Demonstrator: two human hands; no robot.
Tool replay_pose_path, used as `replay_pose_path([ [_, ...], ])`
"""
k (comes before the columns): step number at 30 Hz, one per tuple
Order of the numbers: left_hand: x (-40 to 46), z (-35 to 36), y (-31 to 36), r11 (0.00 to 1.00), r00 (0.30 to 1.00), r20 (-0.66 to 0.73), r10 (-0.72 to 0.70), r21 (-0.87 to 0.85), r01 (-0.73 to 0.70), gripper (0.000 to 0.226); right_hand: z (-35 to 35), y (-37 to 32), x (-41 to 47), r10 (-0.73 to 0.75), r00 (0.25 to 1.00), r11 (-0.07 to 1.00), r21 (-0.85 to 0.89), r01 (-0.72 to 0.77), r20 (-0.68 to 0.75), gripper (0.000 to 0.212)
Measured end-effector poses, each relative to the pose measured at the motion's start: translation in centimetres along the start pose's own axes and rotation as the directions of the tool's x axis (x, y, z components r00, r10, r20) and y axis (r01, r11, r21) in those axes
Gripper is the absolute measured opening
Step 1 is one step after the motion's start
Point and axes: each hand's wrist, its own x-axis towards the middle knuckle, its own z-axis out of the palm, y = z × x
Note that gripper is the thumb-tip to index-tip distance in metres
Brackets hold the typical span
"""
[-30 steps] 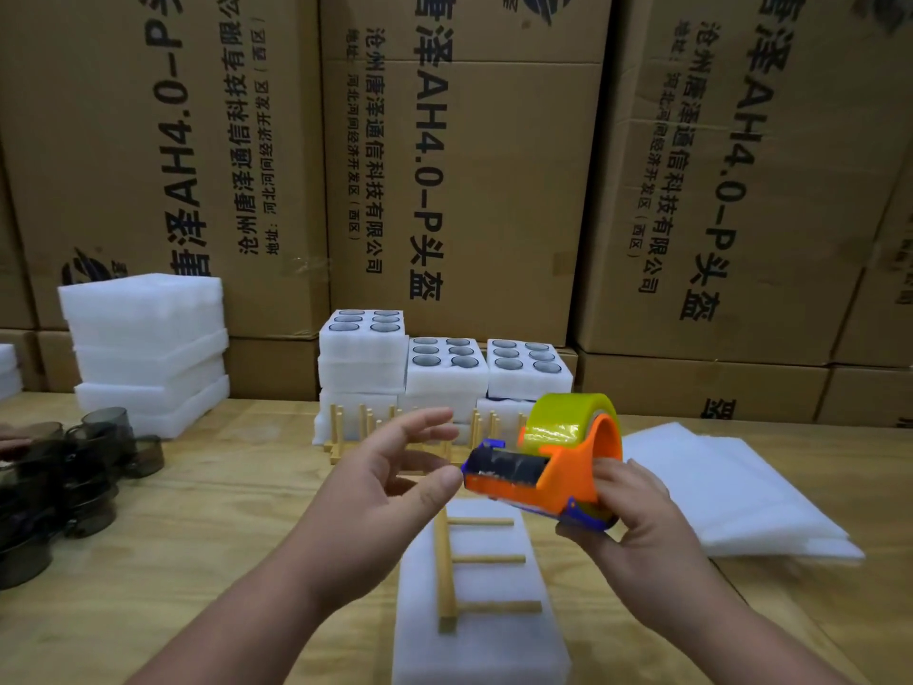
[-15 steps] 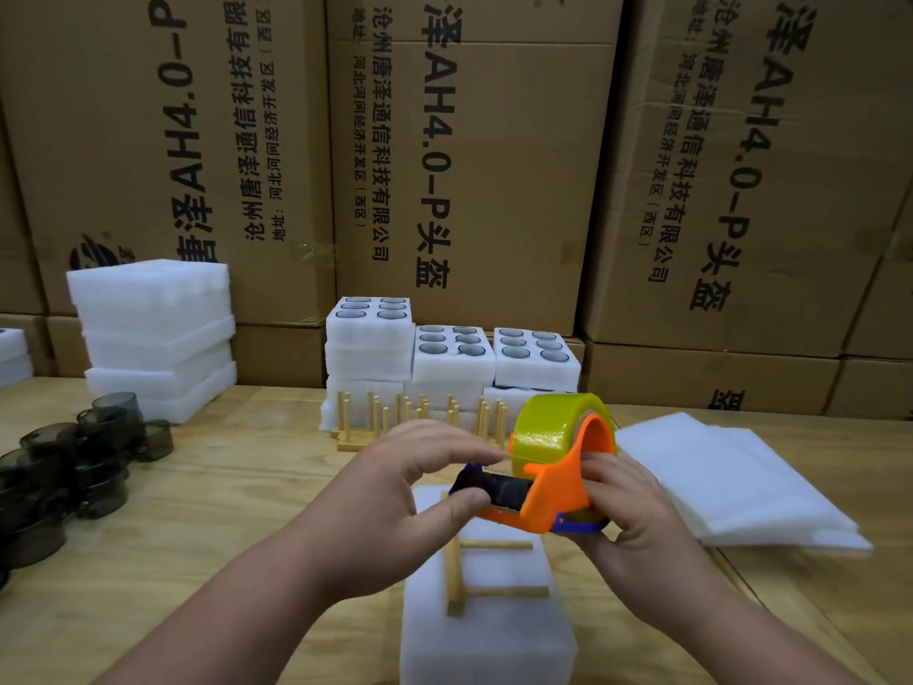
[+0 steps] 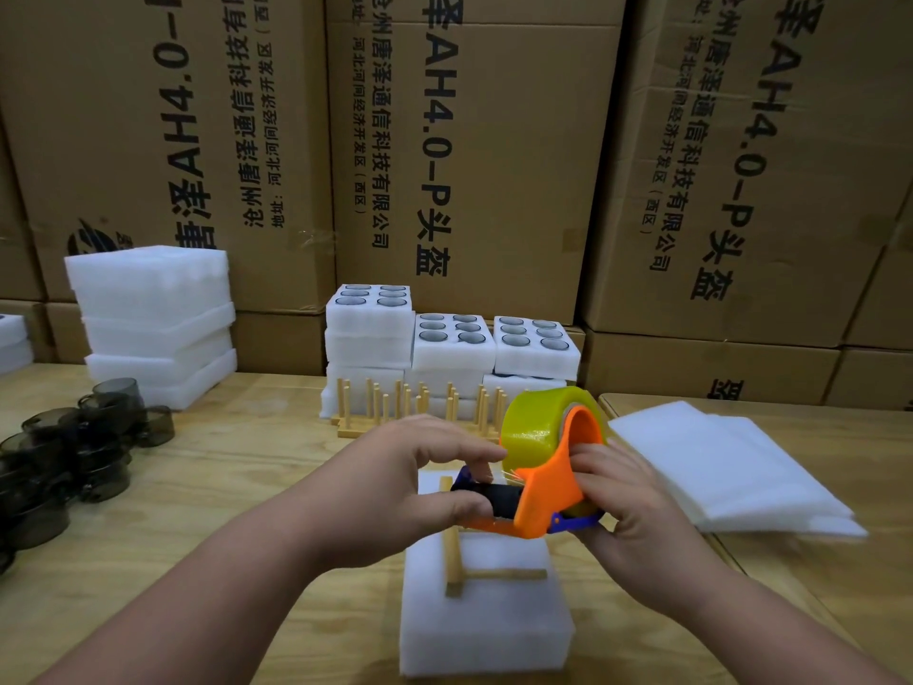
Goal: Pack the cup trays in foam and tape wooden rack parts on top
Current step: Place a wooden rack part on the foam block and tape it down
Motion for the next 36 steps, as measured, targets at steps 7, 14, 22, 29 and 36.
replay_pose_path([
  [7,0.1,0.1,-0.9,0.987,0.992,0.047,-0.118,-0.103,0.122,0.024,-0.4,-0.8,0.0,0.0,0.996,1.0,-0.016,0.002,0.084,0.032],
  [14,0.3,0.1,-0.7,0.973,0.979,0.015,-0.201,-0.115,0.202,0.031,-0.8,-1.6,0.4,0.026,0.98,1.0,0.002,-0.027,0.197,0.033],
  [22,0.3,0.7,-0.2,0.984,0.958,-0.237,-0.162,-0.108,0.14,0.006,-0.9,-2.0,0.5,0.039,0.967,0.999,0.0,-0.04,0.25,0.016],
  [29,0.3,0.1,-0.3,0.985,0.966,-0.199,-0.166,-0.086,0.152,0.021,-1.1,-1.7,0.4,0.098,0.965,0.994,0.027,-0.108,0.242,0.023],
  [36,0.3,0.1,0.1,0.988,0.984,-0.105,-0.146,-0.056,0.141,0.037,-1.2,-2.0,0.6,0.083,0.963,0.996,0.008,-0.088,0.256,0.019],
])
